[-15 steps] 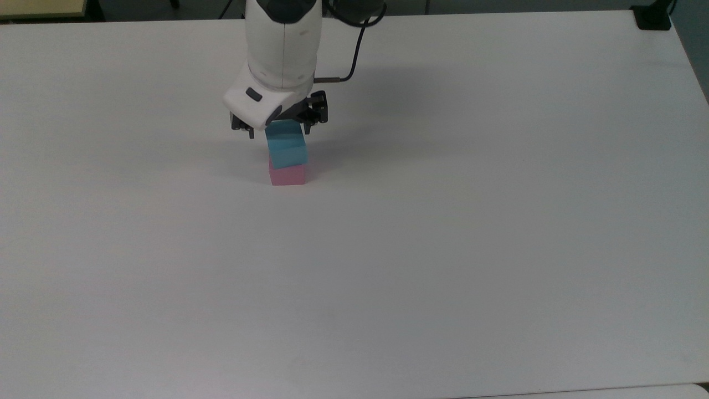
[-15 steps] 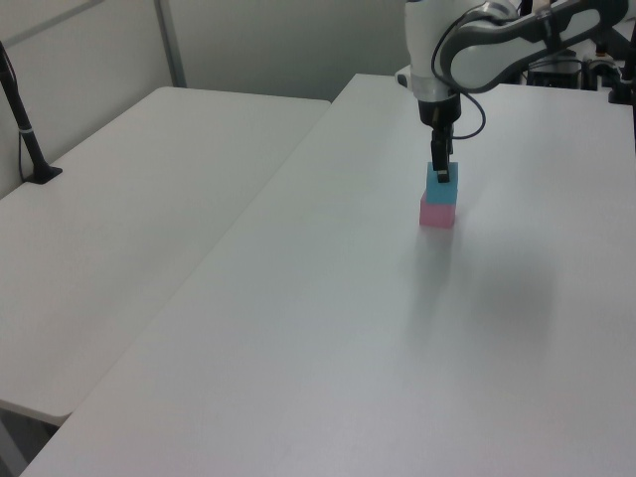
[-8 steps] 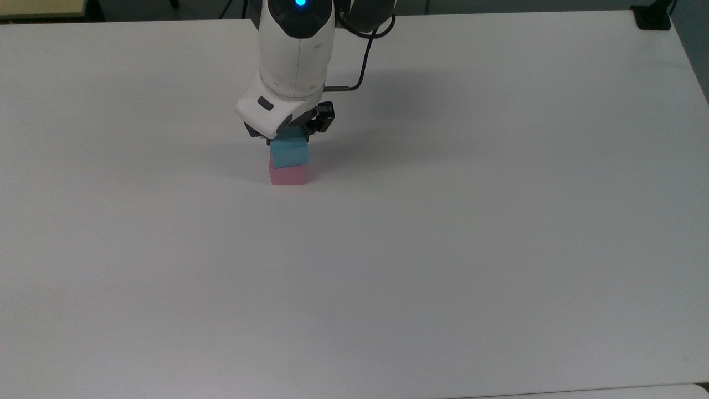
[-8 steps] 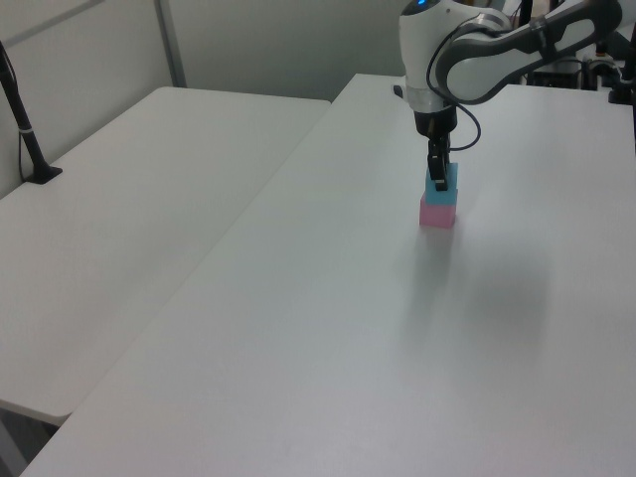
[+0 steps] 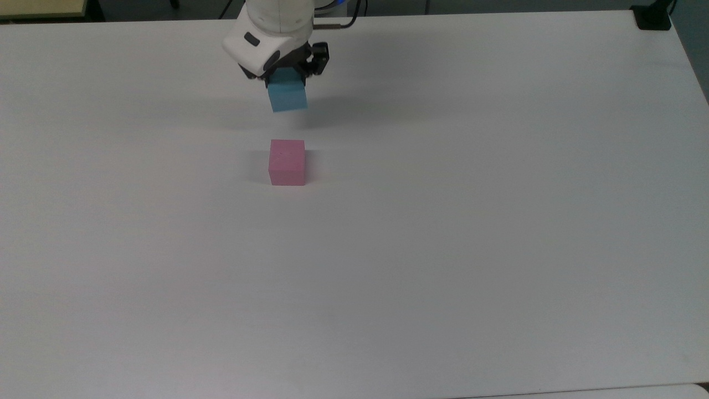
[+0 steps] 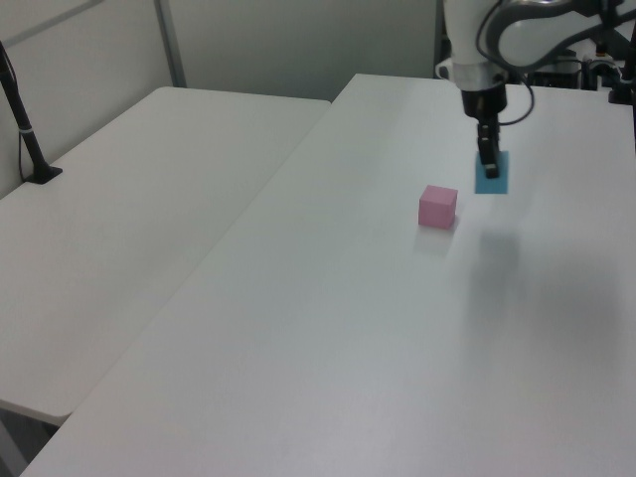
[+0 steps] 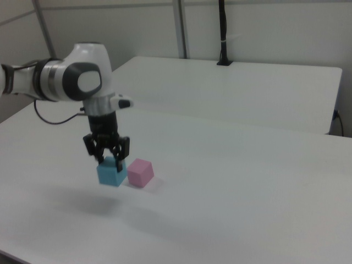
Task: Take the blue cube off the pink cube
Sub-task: 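Lift the blue cube off the pink cube and move it aside, then lower the blue cube onto the table beside the pink cube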
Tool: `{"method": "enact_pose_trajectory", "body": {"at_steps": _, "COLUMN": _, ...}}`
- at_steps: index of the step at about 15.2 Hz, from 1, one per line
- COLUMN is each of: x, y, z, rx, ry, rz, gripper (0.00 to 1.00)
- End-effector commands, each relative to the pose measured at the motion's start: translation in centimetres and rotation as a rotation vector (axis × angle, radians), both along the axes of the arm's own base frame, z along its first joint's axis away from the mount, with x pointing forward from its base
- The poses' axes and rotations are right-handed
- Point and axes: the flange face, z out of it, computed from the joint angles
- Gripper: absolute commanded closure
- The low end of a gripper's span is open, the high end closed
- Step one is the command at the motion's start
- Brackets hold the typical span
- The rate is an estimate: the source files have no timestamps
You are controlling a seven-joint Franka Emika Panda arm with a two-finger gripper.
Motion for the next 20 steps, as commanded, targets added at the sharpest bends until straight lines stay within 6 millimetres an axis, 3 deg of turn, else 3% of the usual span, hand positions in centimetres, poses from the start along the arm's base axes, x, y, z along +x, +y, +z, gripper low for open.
{"method": "enact_pose_trajectory", "body": {"at_steps": 1, "x": -4.3, "y": -0.2, "z": -2.8, "rx": 0.004, "ry": 0.057, "rz": -0.012, "gripper": 0.45}}
{"method": "enact_pose_trajectory", "body": {"at_steps": 4, "x": -5.0, "y": 0.3, "z": -4.9, "rx": -0.009, "ry": 0.092, "rz": -0.029, "gripper": 0.43}}
{"method": "enact_pose_trajectory", "body": {"at_steps": 8, "x": -3.3, "y": 1.7, "z": -9.9, "rx": -0.087, "ry": 0.068, "rz": -0.107, "gripper": 0.36}}
{"method": "enact_pose_trajectory", "body": {"at_steps": 10, "x": -3.4, "y": 1.5, "z": -10.1, "rx": -0.111, "ry": 0.076, "rz": -0.085, "gripper": 0.31}}
{"method": "enact_pose_trajectory", "body": {"at_steps": 13, "x": -3.6, "y": 0.9, "z": -9.7, "rx": -0.114, "ry": 0.089, "rz": -0.086, "gripper": 0.10}}
{"method": "enact_pose_trajectory", "body": {"at_steps": 15, "x": -3.4, "y": 0.8, "z": -7.6, "rx": -0.103, "ry": 0.082, "rz": -0.066, "gripper": 0.01}}
{"method": "enact_pose_trajectory", "body": {"at_steps": 17, "x": -2.2, "y": 1.2, "z": -3.0, "rx": -0.096, "ry": 0.065, "rz": -0.052, "gripper": 0.00}}
{"method": "enact_pose_trajectory", "body": {"at_steps": 19, "x": -0.2, "y": 3.5, "z": 3.0, "rx": -0.081, "ry": -0.010, "rz": -0.028, "gripper": 0.00}}
{"method": "enact_pose_trajectory", "body": {"at_steps": 20, "x": 0.5, "y": 3.5, "z": 5.3, "rx": -0.074, "ry": -0.044, "rz": -0.038, "gripper": 0.00}}
